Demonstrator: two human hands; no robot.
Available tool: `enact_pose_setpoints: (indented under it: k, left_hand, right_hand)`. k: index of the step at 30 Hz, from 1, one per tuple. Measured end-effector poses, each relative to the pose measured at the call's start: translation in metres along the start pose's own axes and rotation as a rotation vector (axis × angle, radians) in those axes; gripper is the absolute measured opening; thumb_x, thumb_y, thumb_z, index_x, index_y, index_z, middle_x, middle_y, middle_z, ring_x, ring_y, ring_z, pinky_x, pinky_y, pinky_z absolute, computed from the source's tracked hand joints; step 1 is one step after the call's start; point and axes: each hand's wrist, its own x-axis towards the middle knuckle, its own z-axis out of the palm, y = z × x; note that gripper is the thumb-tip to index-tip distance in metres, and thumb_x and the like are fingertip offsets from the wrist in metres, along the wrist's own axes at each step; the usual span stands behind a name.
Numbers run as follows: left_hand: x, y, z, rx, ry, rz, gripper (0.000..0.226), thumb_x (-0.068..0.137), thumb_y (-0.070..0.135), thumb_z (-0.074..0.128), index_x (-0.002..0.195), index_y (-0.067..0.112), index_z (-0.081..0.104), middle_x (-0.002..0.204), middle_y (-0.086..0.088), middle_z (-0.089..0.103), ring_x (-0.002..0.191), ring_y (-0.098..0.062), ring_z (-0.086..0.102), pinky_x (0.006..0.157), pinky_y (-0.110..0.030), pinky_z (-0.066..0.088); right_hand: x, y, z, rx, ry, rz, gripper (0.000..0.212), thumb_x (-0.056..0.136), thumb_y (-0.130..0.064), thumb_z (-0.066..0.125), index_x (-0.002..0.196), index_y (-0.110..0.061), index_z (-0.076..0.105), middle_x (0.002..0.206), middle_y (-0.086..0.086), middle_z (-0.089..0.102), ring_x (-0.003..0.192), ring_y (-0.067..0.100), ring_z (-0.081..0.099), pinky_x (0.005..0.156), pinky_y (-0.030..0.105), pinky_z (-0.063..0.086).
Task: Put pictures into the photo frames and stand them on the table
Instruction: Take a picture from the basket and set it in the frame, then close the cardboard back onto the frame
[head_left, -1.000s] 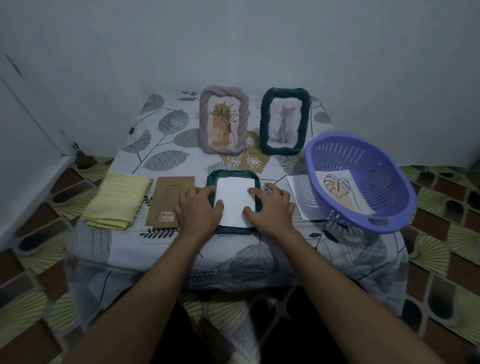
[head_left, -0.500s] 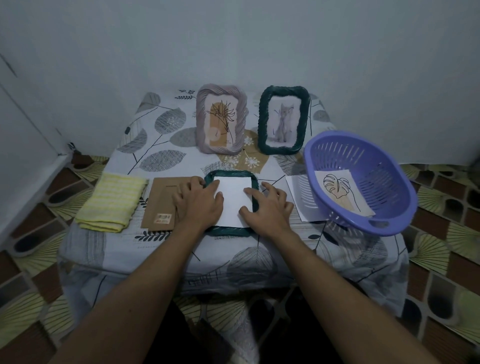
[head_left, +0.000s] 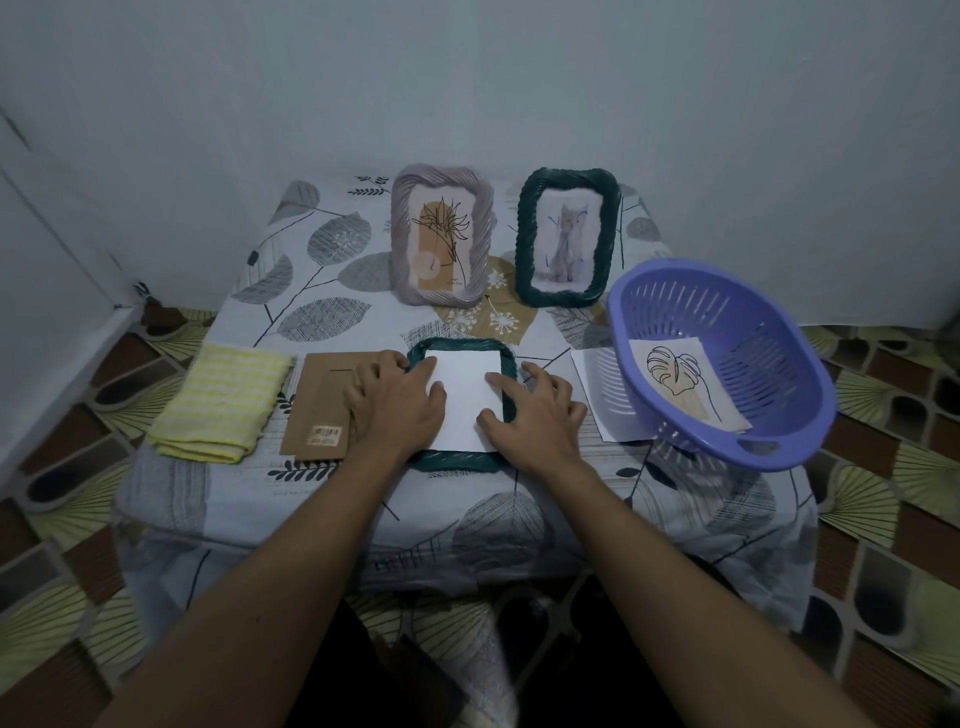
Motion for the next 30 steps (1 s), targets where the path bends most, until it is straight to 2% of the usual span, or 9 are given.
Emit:
enact_pose_setpoints:
  k: [5, 9, 12, 16, 18, 21, 24, 28, 30]
  left_hand:
    - [-0.001, 0.001, -0.002, -0.059, 0.002, -0.002, 0.044, 0.097, 0.038, 0.043, 0.14, 0.034, 0.049, 0.133, -0.007, 0.04, 0.122, -0.032, 0.032, 0.102, -0.048, 0.026]
    - [-0.003, 0.004, -0.012, -0.233, 0.111, -0.039, 0.041, 0.096, 0.029, 0.046, 0.135, 0.033, 0.056, 0.129, -0.007, 0.042, 0.119, -0.032, 0.034, 0.101, -0.045, 0.026]
    - [-0.005, -0.001, -0.027, -0.333, 0.158, -0.086, 0.04, 0.095, 0.025, 0.048, 0.132, 0.03, 0.06, 0.13, -0.008, 0.045, 0.122, -0.032, 0.037, 0.105, -0.044, 0.026]
    - [-0.005, -0.034, -0.039, -0.328, 0.144, -0.119, 0.043, 0.086, 0.039, 0.042, 0.121, 0.031, 0.066, 0.127, -0.008, 0.056, 0.122, -0.031, 0.043, 0.103, -0.044, 0.035]
    - [-0.007, -0.05, -0.046, -0.329, 0.13, -0.218, 0.043, 0.08, 0.039, 0.042, 0.113, 0.03, 0.069, 0.122, -0.013, 0.06, 0.118, -0.035, 0.048, 0.1, -0.045, 0.041]
    - [-0.009, -0.075, -0.051, -0.298, 0.077, -0.345, 0.042, 0.082, 0.036, 0.048, 0.113, 0.018, 0.071, 0.122, -0.02, 0.06, 0.112, -0.042, 0.054, 0.096, -0.047, 0.048]
    - [-0.014, -0.095, -0.05, -0.243, 0.028, -0.363, 0.052, 0.08, 0.039, 0.047, 0.108, 0.002, 0.07, 0.113, -0.028, 0.061, 0.101, -0.043, 0.058, 0.086, -0.041, 0.05]
    - [-0.024, -0.099, -0.051, -0.255, 0.001, -0.334, 0.041, 0.082, 0.032, 0.052, 0.082, -0.008, 0.062, 0.093, -0.034, 0.057, 0.078, -0.04, 0.055, 0.06, -0.033, 0.032]
    - [-0.027, -0.097, -0.05, -0.257, 0.003, -0.325, 0.031, 0.083, 0.025, 0.058, 0.072, -0.005, 0.06, 0.077, -0.025, 0.058, 0.069, -0.035, 0.054, 0.051, -0.031, 0.024]
  right_hand:
    - [-0.002, -0.001, -0.003, 0.026, 0.001, 0.002, 0.058, 0.081, -0.051, 0.053, 0.139, -0.044, 0.049, 0.156, 0.003, 0.029, 0.139, 0.025, 0.019, 0.104, 0.043, 0.02]
    - [-0.007, -0.01, -0.005, 0.093, 0.048, 0.008, 0.062, 0.074, -0.053, 0.045, 0.135, -0.047, 0.053, 0.157, -0.002, 0.029, 0.14, 0.023, 0.019, 0.101, 0.043, 0.019]
    - [-0.009, -0.025, -0.008, 0.154, 0.057, -0.022, 0.057, 0.077, -0.049, 0.049, 0.133, -0.047, 0.056, 0.156, -0.005, 0.03, 0.139, 0.021, 0.019, 0.103, 0.042, 0.018]
    - [-0.014, -0.059, -0.007, 0.32, -0.01, -0.134, 0.051, 0.082, -0.037, 0.054, 0.133, -0.038, 0.059, 0.145, 0.0, 0.044, 0.132, 0.022, 0.035, 0.106, 0.039, 0.027]
    - [-0.017, -0.076, -0.007, 0.477, -0.092, -0.177, 0.047, 0.084, -0.029, 0.055, 0.131, -0.028, 0.062, 0.135, 0.004, 0.053, 0.119, 0.02, 0.051, 0.098, 0.032, 0.041]
    - [-0.022, -0.1, -0.004, 0.581, -0.273, -0.17, 0.041, 0.095, -0.02, 0.055, 0.135, -0.021, 0.058, 0.132, 0.006, 0.06, 0.109, 0.019, 0.059, 0.079, 0.021, 0.045]
    - [-0.026, -0.121, 0.011, 0.689, -0.464, -0.07, 0.045, 0.1, -0.033, 0.046, 0.143, -0.021, 0.046, 0.148, 0.0, 0.047, 0.129, 0.018, 0.048, 0.098, 0.028, 0.041]
    - [-0.025, -0.136, 0.03, 0.782, -0.529, 0.036, 0.037, 0.101, -0.049, 0.031, 0.126, -0.025, 0.044, 0.124, -0.002, 0.051, 0.116, 0.017, 0.047, 0.103, 0.037, 0.038]
    - [-0.024, -0.139, 0.038, 0.787, -0.53, 0.066, 0.06, 0.098, -0.061, 0.026, 0.145, -0.025, 0.036, 0.145, 0.0, 0.044, 0.135, 0.02, 0.04, 0.115, 0.042, 0.03]
